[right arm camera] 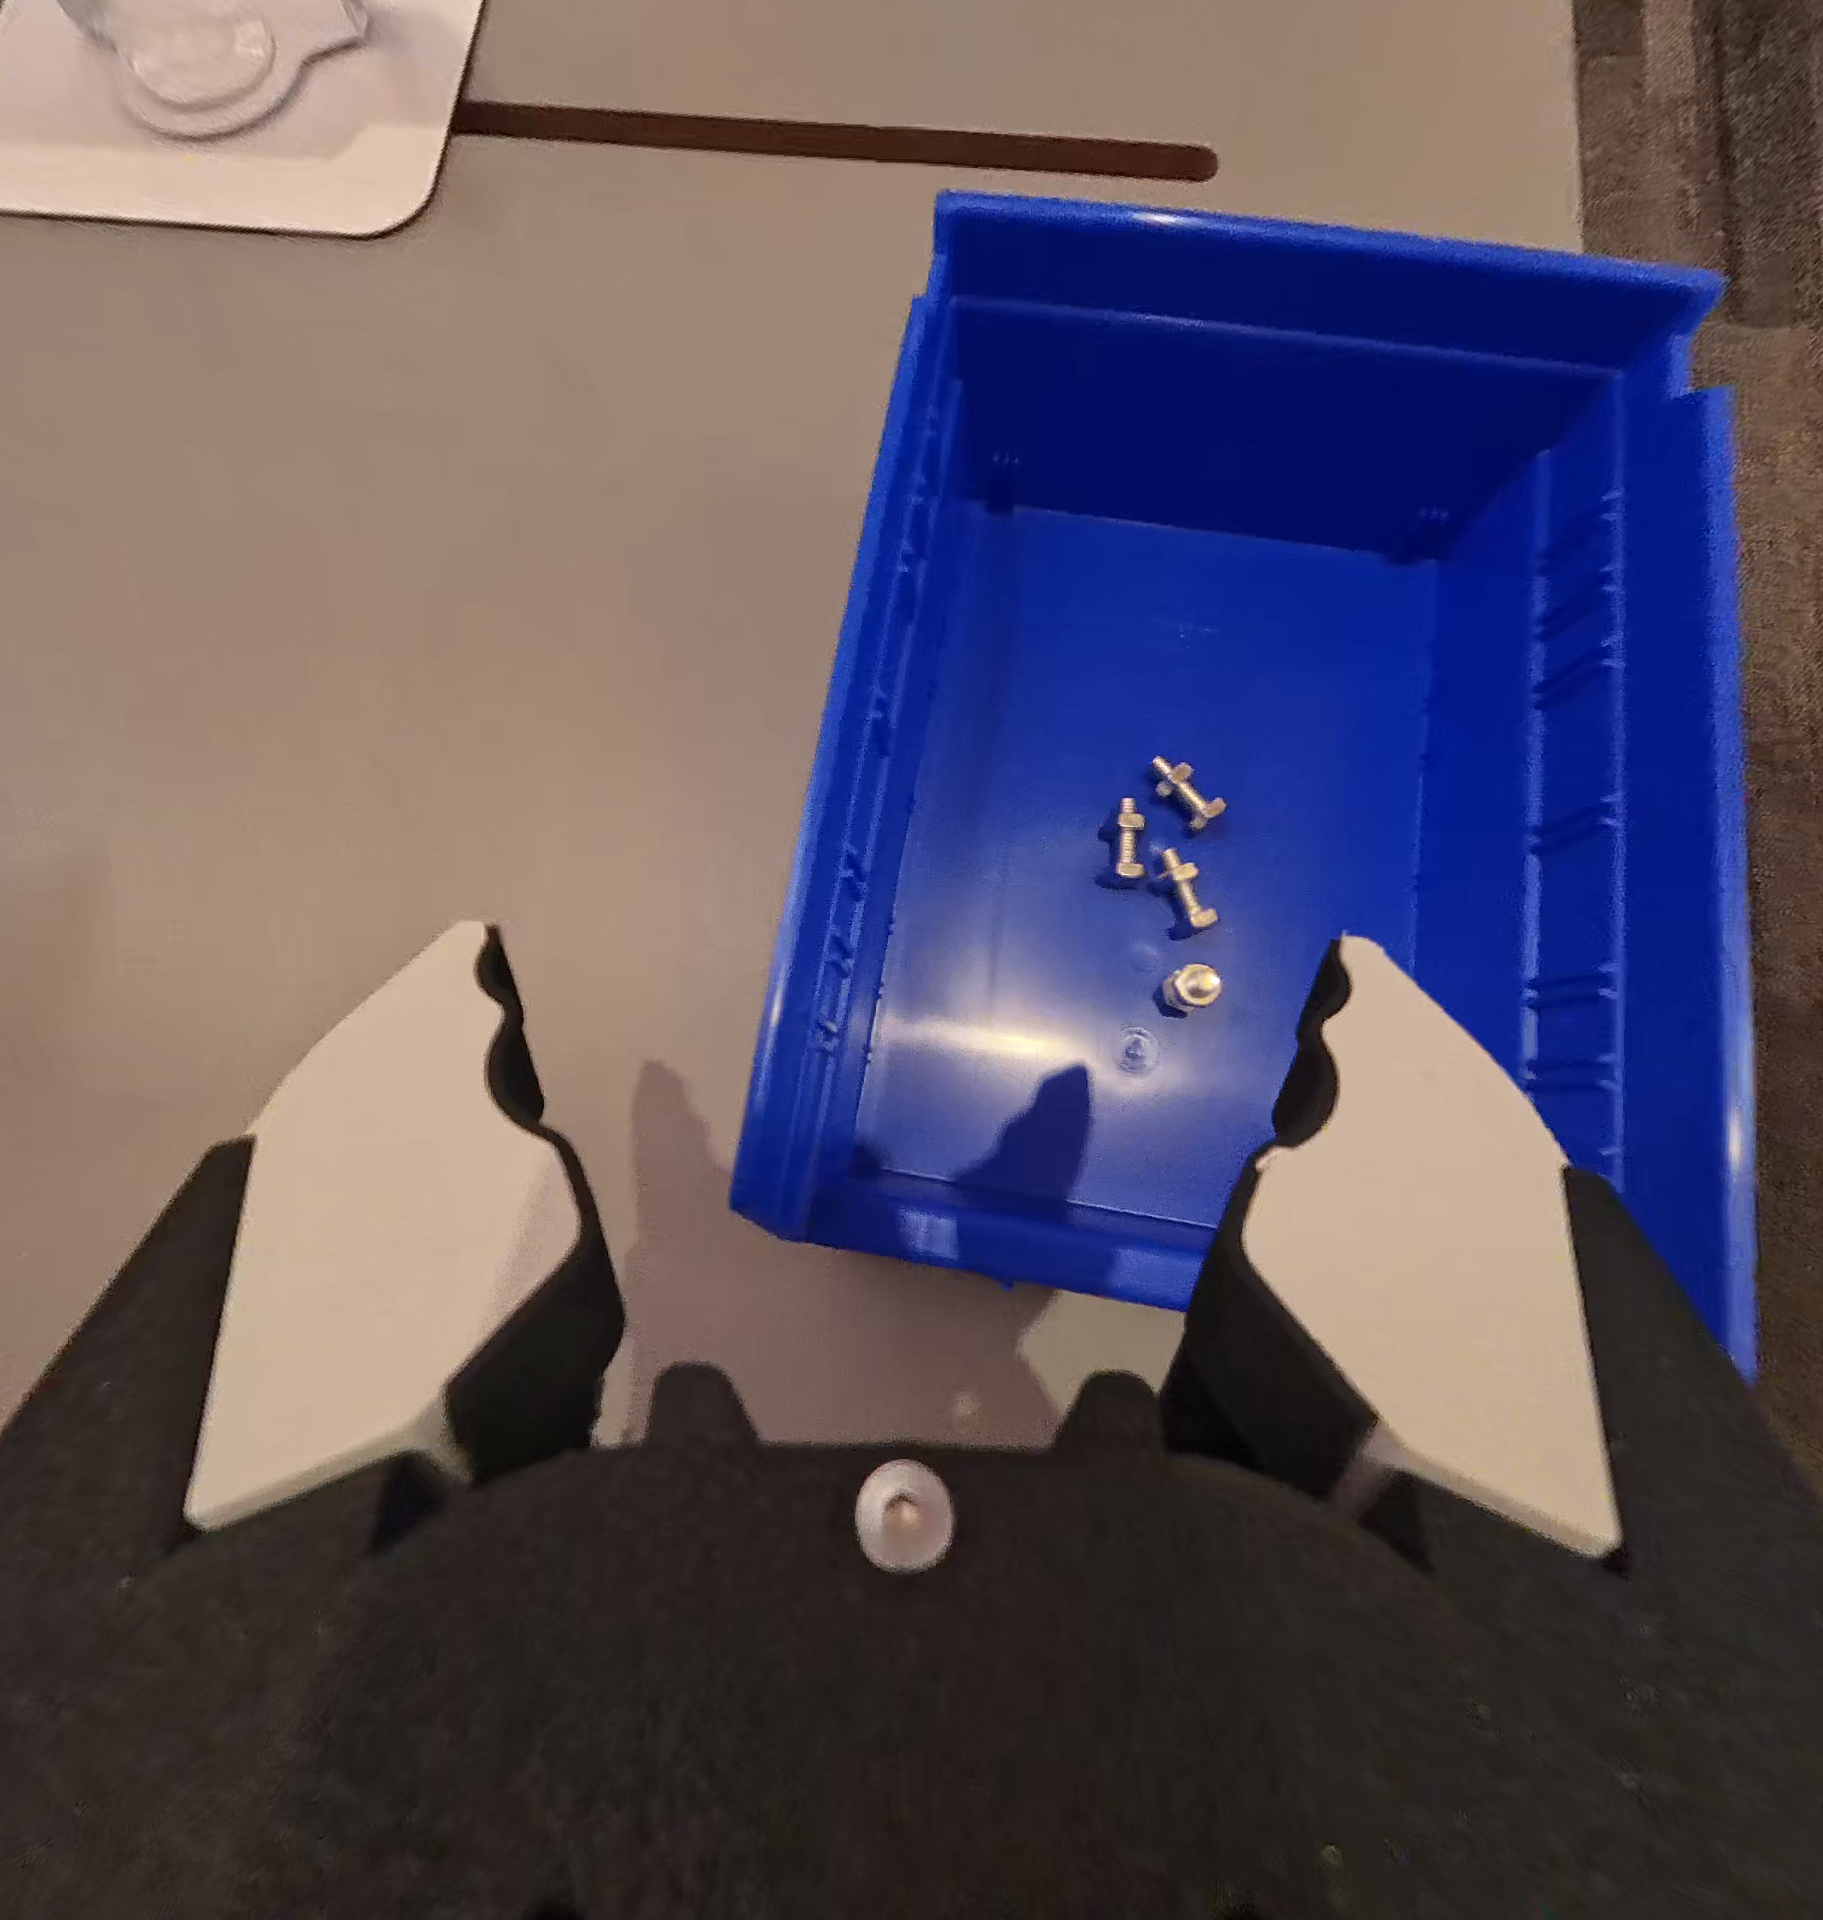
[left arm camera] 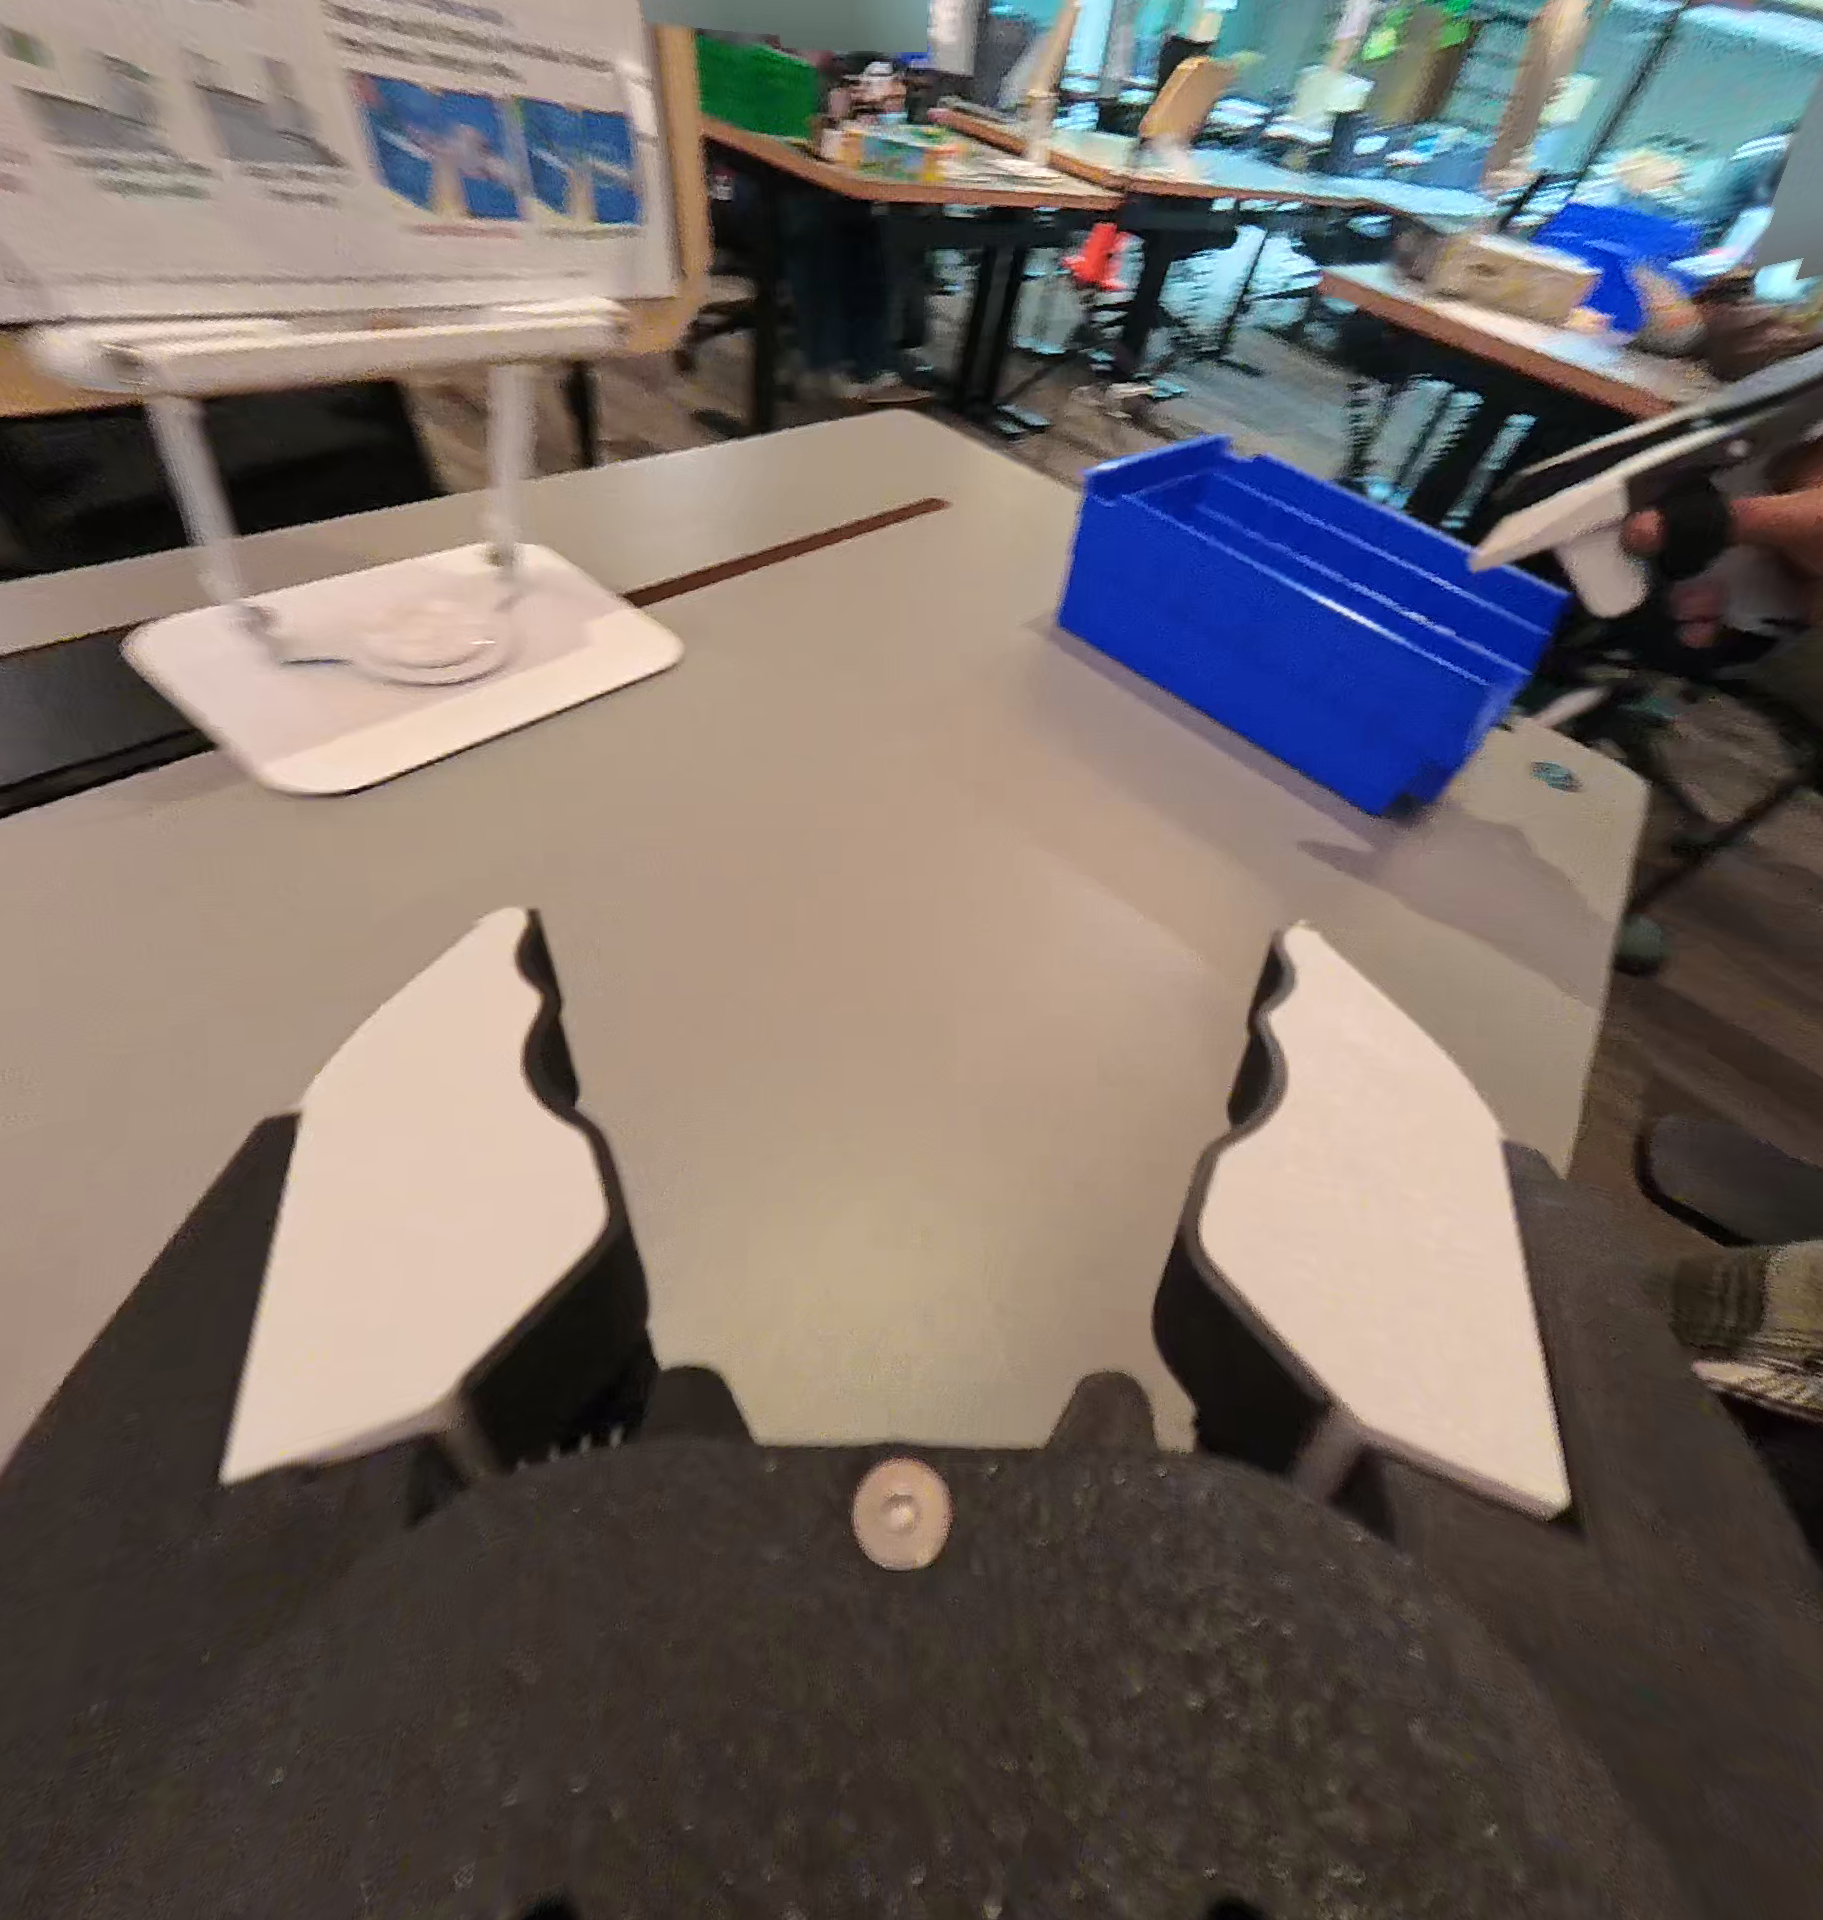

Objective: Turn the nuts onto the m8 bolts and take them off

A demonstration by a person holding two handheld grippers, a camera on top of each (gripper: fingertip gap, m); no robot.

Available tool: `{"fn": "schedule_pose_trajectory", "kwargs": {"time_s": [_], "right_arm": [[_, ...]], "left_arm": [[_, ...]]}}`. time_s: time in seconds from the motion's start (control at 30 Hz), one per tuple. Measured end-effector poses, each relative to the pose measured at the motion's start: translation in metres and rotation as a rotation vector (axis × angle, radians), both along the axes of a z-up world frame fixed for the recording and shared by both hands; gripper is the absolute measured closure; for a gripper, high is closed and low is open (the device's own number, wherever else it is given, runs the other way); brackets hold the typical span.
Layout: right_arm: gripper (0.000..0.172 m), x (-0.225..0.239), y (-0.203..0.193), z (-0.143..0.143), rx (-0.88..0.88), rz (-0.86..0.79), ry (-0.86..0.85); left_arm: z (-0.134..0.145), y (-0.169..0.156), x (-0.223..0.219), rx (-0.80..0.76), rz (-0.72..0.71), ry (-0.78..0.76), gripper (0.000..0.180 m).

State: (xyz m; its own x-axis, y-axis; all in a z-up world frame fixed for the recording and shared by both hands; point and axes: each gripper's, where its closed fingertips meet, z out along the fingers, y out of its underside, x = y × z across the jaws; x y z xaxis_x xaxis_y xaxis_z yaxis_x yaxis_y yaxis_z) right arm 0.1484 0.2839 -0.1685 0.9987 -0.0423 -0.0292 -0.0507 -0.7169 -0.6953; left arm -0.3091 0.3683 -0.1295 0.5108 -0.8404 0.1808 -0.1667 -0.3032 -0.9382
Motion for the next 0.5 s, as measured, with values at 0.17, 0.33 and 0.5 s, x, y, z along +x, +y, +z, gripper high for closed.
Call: {"fn": "schedule_pose_trajectory", "kwargs": {"time_s": [0.17,0.33,0.5], "right_arm": [[0.034,-0.008,0.010,-0.008,0.001,-0.007,-0.020],[0.037,-0.013,0.014,-0.020,-0.026,-0.050,-0.061],[0.044,-0.013,0.013,-0.033,-0.055,-0.090,-0.088]], "left_arm": [[0.032,0.009,-0.099,0.080,0.322,0.106,0.042],[0.048,0.005,-0.200,0.093,0.593,0.109,0.042],[0.039,0.001,-0.251,0.062,0.710,0.065,0.043]]}}
